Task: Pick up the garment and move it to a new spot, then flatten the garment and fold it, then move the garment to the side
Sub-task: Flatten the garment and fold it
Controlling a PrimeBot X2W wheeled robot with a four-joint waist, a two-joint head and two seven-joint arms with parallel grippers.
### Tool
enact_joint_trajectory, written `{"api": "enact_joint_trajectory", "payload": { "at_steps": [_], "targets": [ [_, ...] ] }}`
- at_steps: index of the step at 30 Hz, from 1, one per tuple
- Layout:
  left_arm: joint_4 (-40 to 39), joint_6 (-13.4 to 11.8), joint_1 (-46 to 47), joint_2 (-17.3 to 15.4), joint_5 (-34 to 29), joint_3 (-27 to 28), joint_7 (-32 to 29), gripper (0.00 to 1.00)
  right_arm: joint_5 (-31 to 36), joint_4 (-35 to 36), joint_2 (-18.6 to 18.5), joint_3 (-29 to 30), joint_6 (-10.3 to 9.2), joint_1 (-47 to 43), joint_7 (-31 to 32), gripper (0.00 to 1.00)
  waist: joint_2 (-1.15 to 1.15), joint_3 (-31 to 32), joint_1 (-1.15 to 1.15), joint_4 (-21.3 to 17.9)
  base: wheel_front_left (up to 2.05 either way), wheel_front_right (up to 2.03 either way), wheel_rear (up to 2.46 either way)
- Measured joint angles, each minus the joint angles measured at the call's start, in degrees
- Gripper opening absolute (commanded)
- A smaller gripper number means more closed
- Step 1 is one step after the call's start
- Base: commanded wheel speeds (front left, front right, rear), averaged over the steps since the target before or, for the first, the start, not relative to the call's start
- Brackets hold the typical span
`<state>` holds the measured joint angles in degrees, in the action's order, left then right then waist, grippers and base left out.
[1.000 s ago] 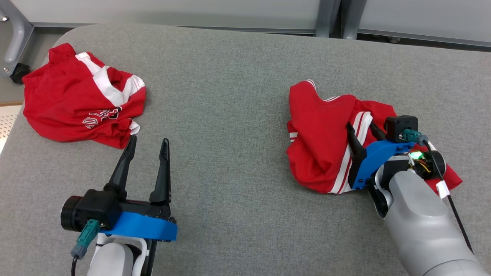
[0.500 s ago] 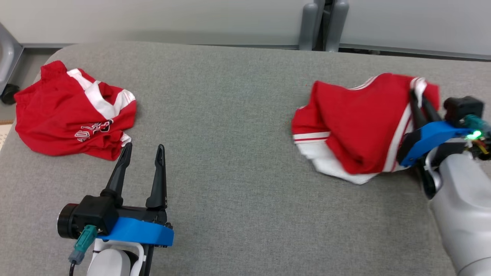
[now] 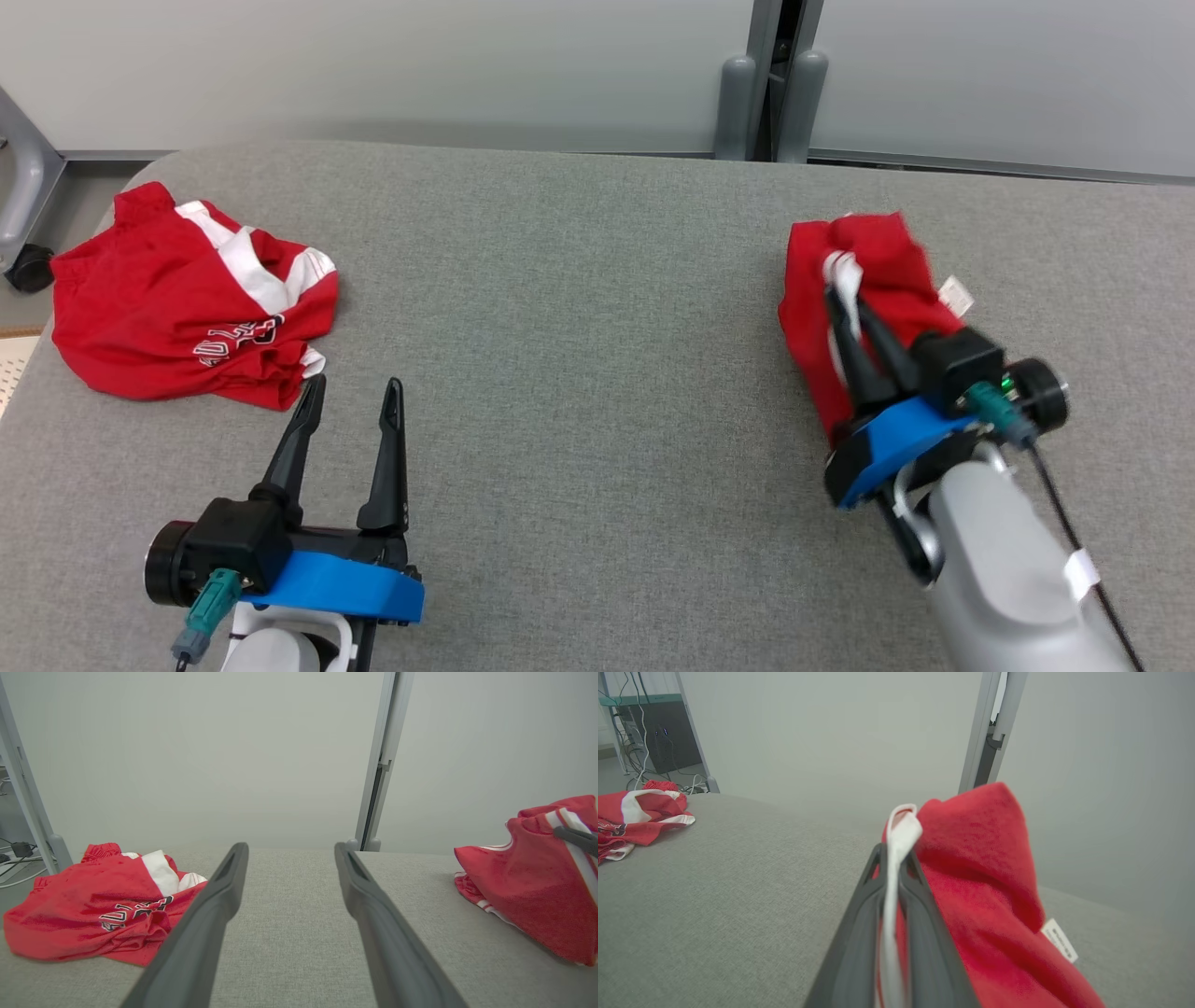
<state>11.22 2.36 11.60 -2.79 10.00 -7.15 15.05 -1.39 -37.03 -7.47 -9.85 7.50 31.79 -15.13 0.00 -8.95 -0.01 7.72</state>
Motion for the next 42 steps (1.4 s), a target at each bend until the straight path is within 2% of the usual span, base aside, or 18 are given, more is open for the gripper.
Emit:
{"api": "enact_joint_trajectory", "payload": {
  "at_steps": [11,12,13,16,17,18,19,22,29,34,37,42],
  "targets": [
    [0.2,0.1,-1.1,0.0,0.0,0.2,0.0,1.00,-5.2,3.0,3.1,-23.0,0.00,-10.3,0.0,0.00,0.00,0.9,0.00,1.2,0.00,0.00,0.00],
    [0.2,0.1,-1.1,0.0,0.0,0.2,0.0,1.00,-5.2,3.0,3.1,-23.0,0.00,-10.3,0.0,0.00,0.00,0.9,0.00,1.2,0.00,0.00,0.00],
    [0.3,0.1,-1.2,0.0,0.0,0.3,0.0,1.00,-6.6,3.4,3.4,-27.1,0.00,-11.5,0.0,0.00,0.00,1.1,0.00,1.2,0.00,0.00,0.00],
    [0.3,0.1,-1.2,0.0,0.0,0.3,0.0,1.00,-7.9,3.5,3.7,-29.7,0.00,-12.7,0.0,0.00,0.00,1.3,0.00,1.2,0.00,0.00,0.00],
    [0.3,0.1,-1.2,0.0,0.0,0.3,0.0,1.00,-8.4,3.4,3.8,-30.9,0.00,-13.0,0.0,0.09,0.00,1.4,0.00,1.2,0.00,0.00,0.00],
    [0.3,0.1,-1.3,0.0,0.0,0.3,0.0,1.00,-9.0,3.6,3.8,-31.5,0.00,-13.0,0.0,0.44,0.00,1.5,0.00,1.1,0.00,0.00,0.00],
    [0.3,0.0,-1.6,0.0,0.0,0.2,0.0,1.00,-10.4,4.4,3.9,-31.8,0.00,-13.0,0.0,1.00,0.00,1.6,0.00,0.8,0.00,0.00,0.00],
    [0.4,0.0,-1.9,0.0,0.0,0.2,0.0,1.00,-11.7,5.1,4.2,-29.8,0.00,-13.3,0.0,1.00,0.00,1.9,0.00,0.5,0.00,0.00,0.00],
    [0.4,0.0,-2.6,0.0,-0.1,0.6,0.0,1.00,-10.8,12.5,2.4,-15.1,0.00,-13.8,0.0,1.00,0.00,3.2,0.00,-0.8,0.00,0.00,0.00],
    [0.4,0.0,-3.6,0.0,-0.4,0.8,0.0,1.00,-8.2,14.5,0.7,-6.8,0.00,-17.0,0.0,1.00,0.00,4.2,0.00,-1.8,0.00,0.00,0.00],
    [0.2,0.0,-3.9,0.0,-0.5,1.0,0.0,1.00,-7.2,15.1,0.5,-4.1,0.00,-18.7,0.0,1.00,0.00,4.5,0.00,-2.3,0.00,0.00,0.00],
    [0.1,0.1,-4.0,0.0,-0.5,1.1,0.0,1.00,-6.7,14.0,0.7,-3.6,0.00,-20.7,0.0,1.00,0.00,3.9,0.00,-3.2,0.00,0.00,0.00]
  ]
}}
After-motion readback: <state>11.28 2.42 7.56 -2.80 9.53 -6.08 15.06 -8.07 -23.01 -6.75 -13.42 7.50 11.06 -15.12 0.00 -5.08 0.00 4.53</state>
